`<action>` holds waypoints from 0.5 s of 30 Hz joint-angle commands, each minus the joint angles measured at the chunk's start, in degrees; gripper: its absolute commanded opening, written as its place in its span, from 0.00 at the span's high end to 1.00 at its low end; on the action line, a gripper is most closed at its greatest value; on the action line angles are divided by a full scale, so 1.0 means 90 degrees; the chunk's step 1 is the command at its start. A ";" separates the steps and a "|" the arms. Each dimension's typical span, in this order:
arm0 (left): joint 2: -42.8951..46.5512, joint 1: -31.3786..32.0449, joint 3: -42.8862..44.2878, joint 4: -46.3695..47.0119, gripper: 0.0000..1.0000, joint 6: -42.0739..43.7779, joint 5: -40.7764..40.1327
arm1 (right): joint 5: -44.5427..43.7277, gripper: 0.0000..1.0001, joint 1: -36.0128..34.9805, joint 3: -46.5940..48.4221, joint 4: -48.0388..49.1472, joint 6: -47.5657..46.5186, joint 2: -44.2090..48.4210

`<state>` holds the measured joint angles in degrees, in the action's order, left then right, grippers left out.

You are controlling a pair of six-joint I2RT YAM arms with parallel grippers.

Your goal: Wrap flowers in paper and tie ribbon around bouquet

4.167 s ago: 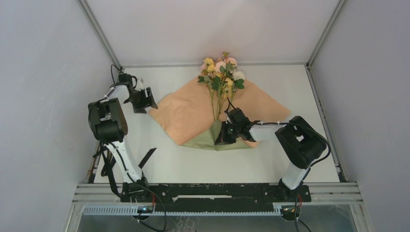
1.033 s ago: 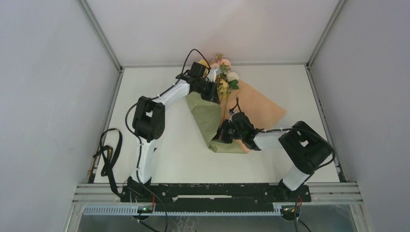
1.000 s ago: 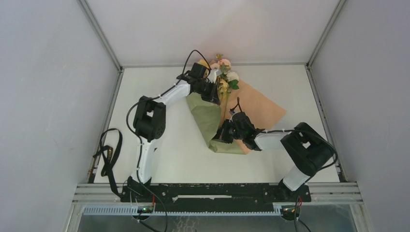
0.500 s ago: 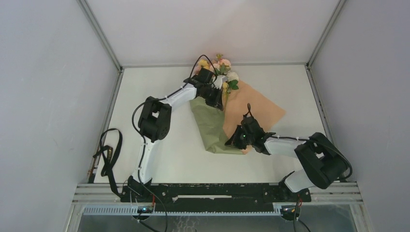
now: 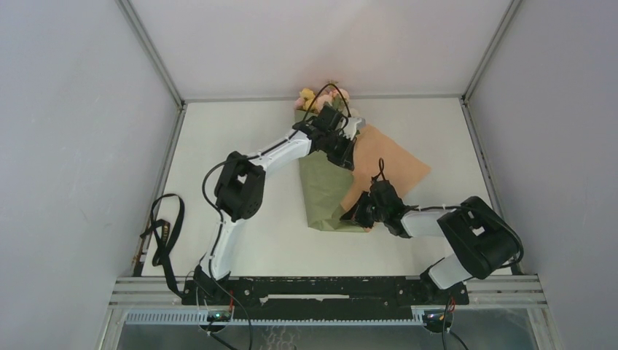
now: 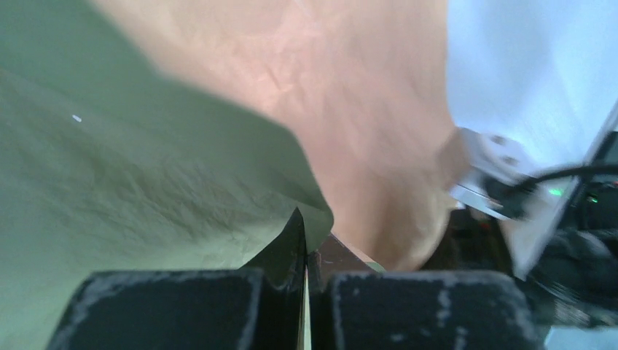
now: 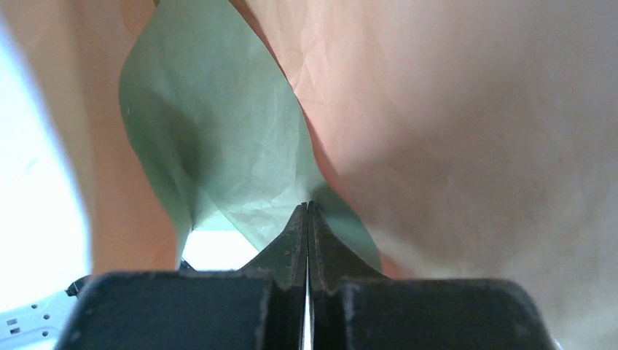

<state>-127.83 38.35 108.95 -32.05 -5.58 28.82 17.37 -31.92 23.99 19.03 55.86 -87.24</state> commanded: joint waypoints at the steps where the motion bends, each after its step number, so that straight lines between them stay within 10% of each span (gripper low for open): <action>1: -0.0563 -0.0078 0.0485 0.0054 1.00 0.0046 -0.0347 | -0.0487 1.00 -0.0148 -0.0077 -0.0345 -0.0045 0.0649; 7: -0.1092 -0.0074 0.0676 0.0070 1.00 -0.0078 -0.0352 | -0.1357 0.96 -0.0402 -0.0077 -0.1469 -0.0186 0.1975; 15: -0.1193 -0.0081 0.0614 0.0083 1.00 -0.0054 -0.0376 | -0.1368 0.38 -0.0748 0.0099 -0.1581 -0.0094 0.2405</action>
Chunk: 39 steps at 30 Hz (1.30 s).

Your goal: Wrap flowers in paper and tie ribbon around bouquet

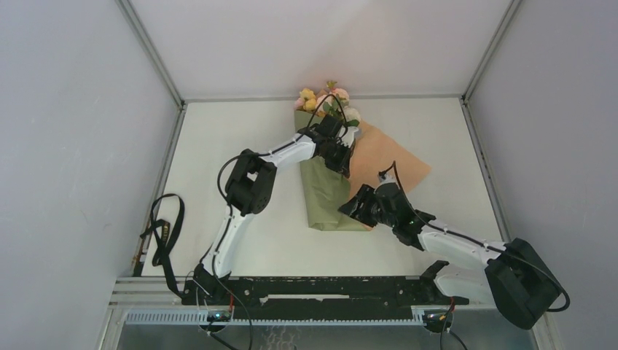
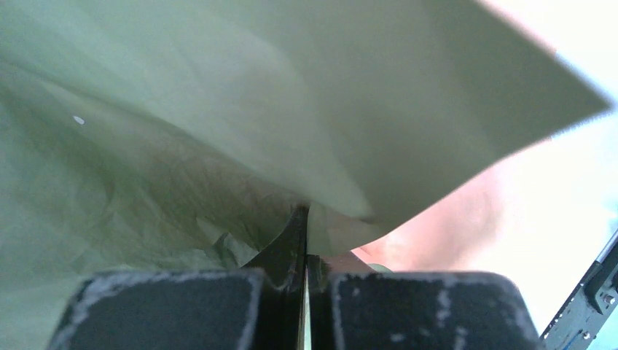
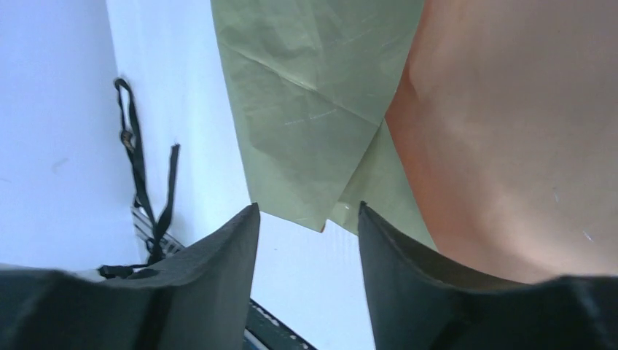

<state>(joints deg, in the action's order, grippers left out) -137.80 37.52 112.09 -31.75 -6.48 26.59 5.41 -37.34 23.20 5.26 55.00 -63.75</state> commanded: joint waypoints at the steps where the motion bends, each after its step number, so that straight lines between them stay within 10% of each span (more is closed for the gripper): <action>1: -0.0081 0.0015 0.0255 0.0058 1.00 0.0046 -0.0124 | 0.0068 0.35 -0.0183 0.0265 0.0033 0.0008 -0.0379; 10: 0.0028 0.0020 0.0143 0.0100 1.00 0.0095 -0.0165 | 0.0688 0.38 -0.0285 0.0615 0.0598 0.0173 -0.1772; 20: 0.0225 0.0013 0.0221 0.0090 1.00 0.0208 -0.0274 | 0.1219 1.00 -0.0237 0.0537 0.1123 0.0187 -0.2108; 35: 0.0407 0.0035 0.0288 -0.0013 1.00 0.0537 -0.0575 | 0.0975 1.00 -0.0108 0.0247 0.0562 -0.0182 -0.1543; 39: 0.0360 0.0032 0.0280 0.0014 1.00 0.0408 -0.0462 | 0.1090 0.68 -0.0102 0.0182 0.0623 -0.0006 -0.1360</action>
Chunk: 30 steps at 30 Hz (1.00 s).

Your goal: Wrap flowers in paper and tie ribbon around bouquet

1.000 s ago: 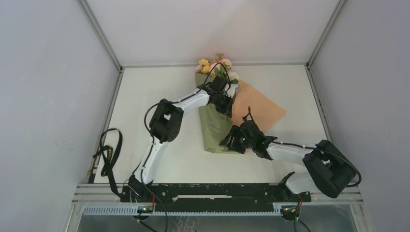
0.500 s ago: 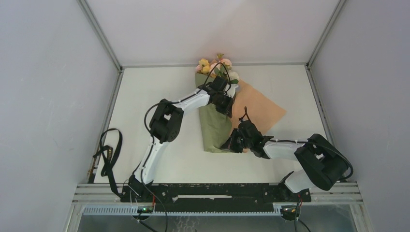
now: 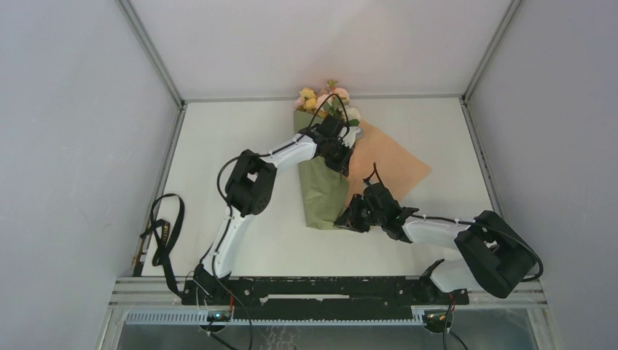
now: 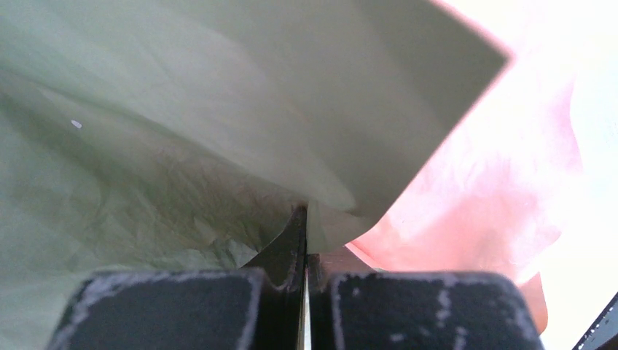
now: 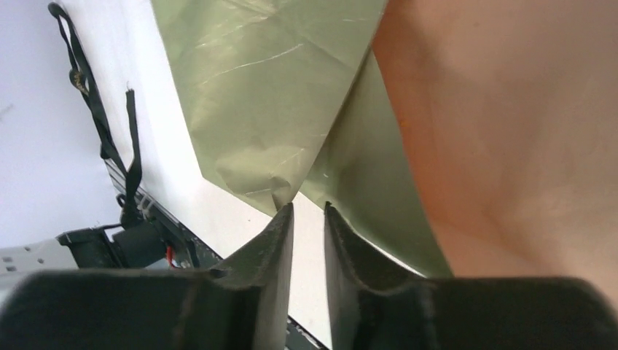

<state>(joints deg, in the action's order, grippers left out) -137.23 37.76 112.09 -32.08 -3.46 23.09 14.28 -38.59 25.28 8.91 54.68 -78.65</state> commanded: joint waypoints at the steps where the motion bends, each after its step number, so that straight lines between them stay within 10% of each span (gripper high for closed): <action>1: 0.0301 0.0010 0.0276 0.0062 1.00 0.0043 -0.0041 | 0.0137 0.61 0.0049 -0.0111 0.0372 0.0148 0.0294; 7: 0.0452 0.0035 0.0277 0.0082 1.00 -0.0079 0.0099 | 0.0466 0.46 0.0152 -0.0219 0.1475 0.0731 -0.0121; 19: 0.0454 0.0036 0.0192 0.0107 1.00 -0.0095 0.0140 | -0.0805 0.57 0.0206 -0.1228 0.1444 0.1468 0.1816; 30: 0.0477 0.0034 0.0193 0.0114 1.00 -0.0085 0.0089 | -0.0298 0.27 0.0138 -0.0393 0.2007 0.1311 0.0653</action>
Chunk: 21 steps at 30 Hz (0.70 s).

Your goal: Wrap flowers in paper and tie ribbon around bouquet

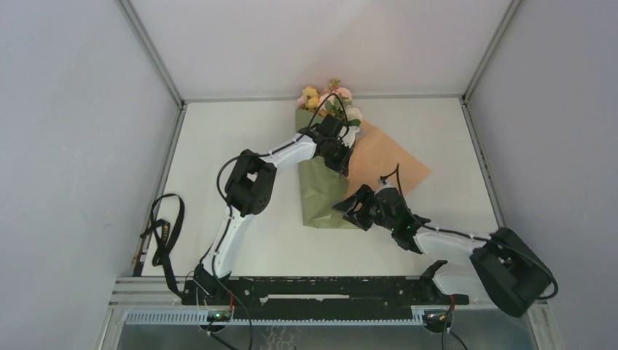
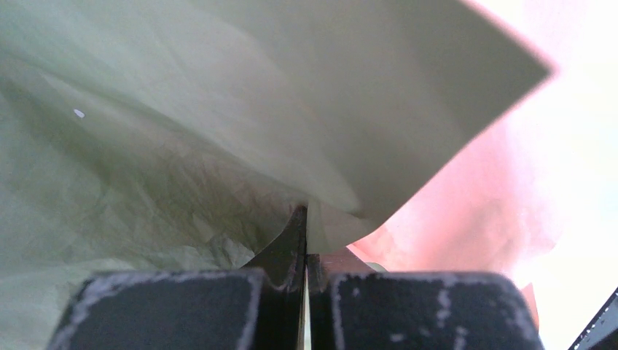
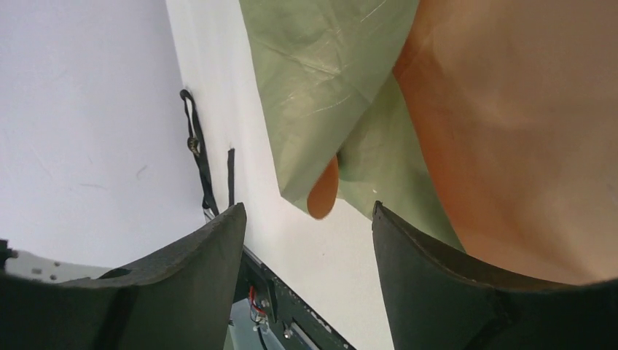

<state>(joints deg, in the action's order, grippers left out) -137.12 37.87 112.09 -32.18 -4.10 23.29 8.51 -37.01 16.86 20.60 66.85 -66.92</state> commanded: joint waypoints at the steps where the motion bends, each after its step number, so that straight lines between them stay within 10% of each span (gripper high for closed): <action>1: 0.0469 0.0021 0.0185 0.0119 1.00 -0.0006 0.0066 | 0.0440 0.27 -0.0036 0.0622 0.0834 -0.0053 -0.0873; 6: 0.0452 0.0026 0.0173 0.0115 1.00 -0.0004 0.0022 | 0.1050 0.35 -0.0009 0.0876 0.1646 0.0016 -0.1945; 13: 0.0529 0.0027 0.0247 0.0075 1.00 0.0095 -0.0037 | 0.1365 0.99 0.0028 0.0762 0.1767 -0.0007 -0.2522; 18: 0.0683 0.0029 0.0642 -0.0167 0.99 0.0436 -0.0450 | 0.0844 1.00 0.0079 0.0506 0.0983 -0.0406 -0.2236; 21: 0.0885 0.0029 0.1069 -0.0593 0.75 0.0899 -0.0594 | 0.0814 1.00 0.0098 0.0423 0.0971 -0.0475 -0.2305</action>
<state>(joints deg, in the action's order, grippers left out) -136.81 37.87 114.08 -34.44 -1.48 20.67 17.80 -36.64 21.89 31.14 65.43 -88.73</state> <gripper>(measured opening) 0.118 0.006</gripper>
